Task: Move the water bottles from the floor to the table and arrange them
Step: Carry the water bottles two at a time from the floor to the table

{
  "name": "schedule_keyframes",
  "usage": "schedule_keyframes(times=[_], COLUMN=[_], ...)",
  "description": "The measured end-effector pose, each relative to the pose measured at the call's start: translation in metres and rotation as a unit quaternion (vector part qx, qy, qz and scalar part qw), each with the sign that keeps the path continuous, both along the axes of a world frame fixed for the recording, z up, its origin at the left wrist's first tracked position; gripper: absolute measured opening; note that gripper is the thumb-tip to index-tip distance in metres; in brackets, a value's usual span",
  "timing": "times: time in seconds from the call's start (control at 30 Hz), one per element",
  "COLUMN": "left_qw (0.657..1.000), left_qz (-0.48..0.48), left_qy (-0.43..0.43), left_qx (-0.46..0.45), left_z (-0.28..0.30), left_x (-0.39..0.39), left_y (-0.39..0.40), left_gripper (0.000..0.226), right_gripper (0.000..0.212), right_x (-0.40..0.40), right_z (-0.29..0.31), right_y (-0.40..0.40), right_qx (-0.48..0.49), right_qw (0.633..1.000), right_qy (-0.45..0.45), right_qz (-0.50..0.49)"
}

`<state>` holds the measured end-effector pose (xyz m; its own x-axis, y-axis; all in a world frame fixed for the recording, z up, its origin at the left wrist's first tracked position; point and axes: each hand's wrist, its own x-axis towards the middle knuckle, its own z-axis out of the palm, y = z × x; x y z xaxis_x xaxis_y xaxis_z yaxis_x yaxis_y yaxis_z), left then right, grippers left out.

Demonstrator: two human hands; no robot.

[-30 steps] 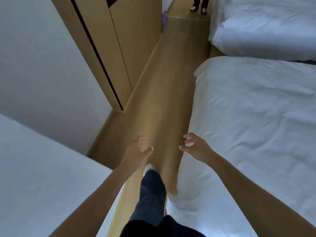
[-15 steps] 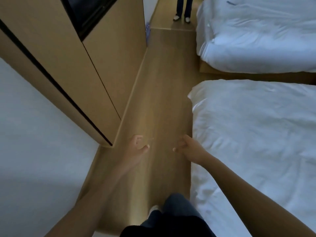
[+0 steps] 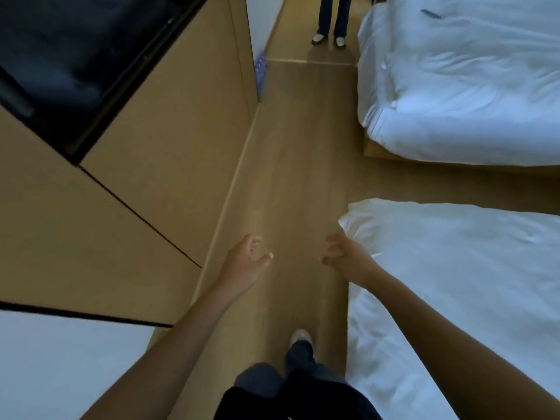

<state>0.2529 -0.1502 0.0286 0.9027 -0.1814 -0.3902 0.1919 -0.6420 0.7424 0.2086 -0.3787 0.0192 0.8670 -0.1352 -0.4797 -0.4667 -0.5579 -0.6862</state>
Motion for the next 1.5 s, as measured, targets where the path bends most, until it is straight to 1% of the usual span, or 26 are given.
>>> schedule_keyframes(times=[0.13, 0.3, 0.47, 0.6, 0.7, 0.8, 1.03, 1.13, 1.23, 1.37, 1.5], left_qw=[1.000, 0.999, 0.998, 0.998, 0.998, 0.998, 0.999, 1.000, 0.999, 1.000, 0.999], left_qz=[-0.023, -0.033, -0.052, -0.061, -0.057, -0.063, -0.022, 0.001, 0.004, 0.016, 0.038], left_qy=[-0.002, 0.000, -0.008, -0.020, -0.034, -0.032, -0.029, -0.030, -0.033, -0.025, -0.011], left_qx=[0.007, -0.004, -0.016, -0.018, -0.019, -0.006, -0.004, -0.005, -0.001, 0.004, -0.006], left_z=[0.007, -0.004, -0.017, -0.008, 0.000, 0.001, -0.018, -0.016, -0.009, -0.007, -0.018], left_x=[0.088, 0.207, 0.358, 0.478, 0.557, 0.625, 0.802, 0.879, 0.947, 1.030, 1.119], left_y=[-0.043, -0.094, -0.150, -0.192, -0.218, -0.242, -0.312, -0.349, -0.382, -0.410, -0.432], left_gripper=[0.046, 0.046, 0.045, 0.042, 0.041, 0.042, 0.042, 0.042, 0.043, 0.044, 0.044], right_gripper=[0.053, 0.053, 0.051, 0.050, 0.050, 0.051, 0.051, 0.052, 0.052, 0.051, 0.053], right_x=[0.086, 0.203, 0.344, 0.452, 0.524, 0.592, 0.779, 0.866, 0.948, 1.046, 1.146], right_z=[0.001, -0.007, -0.008, 0.001, 0.005, 0.000, -0.024, -0.026, -0.023, -0.015, -0.019], right_y=[-0.041, -0.089, -0.144, -0.184, -0.210, -0.235, -0.317, -0.355, -0.387, -0.412, -0.433], right_qx=[0.007, 0.011, 0.017, -0.001, 0.003, 0.006, -0.002, 0.005, 0.007, 0.000, -0.002], right_qw=[0.999, 0.999, 0.996, 0.995, 0.995, 0.995, 0.997, 0.998, 0.999, 1.000, 1.000], right_qy=[-0.007, -0.008, -0.032, -0.028, -0.025, -0.018, -0.019, -0.010, -0.007, -0.008, -0.007], right_qz=[-0.032, -0.039, -0.078, -0.093, -0.099, -0.094, -0.069, -0.056, -0.035, -0.004, 0.025])
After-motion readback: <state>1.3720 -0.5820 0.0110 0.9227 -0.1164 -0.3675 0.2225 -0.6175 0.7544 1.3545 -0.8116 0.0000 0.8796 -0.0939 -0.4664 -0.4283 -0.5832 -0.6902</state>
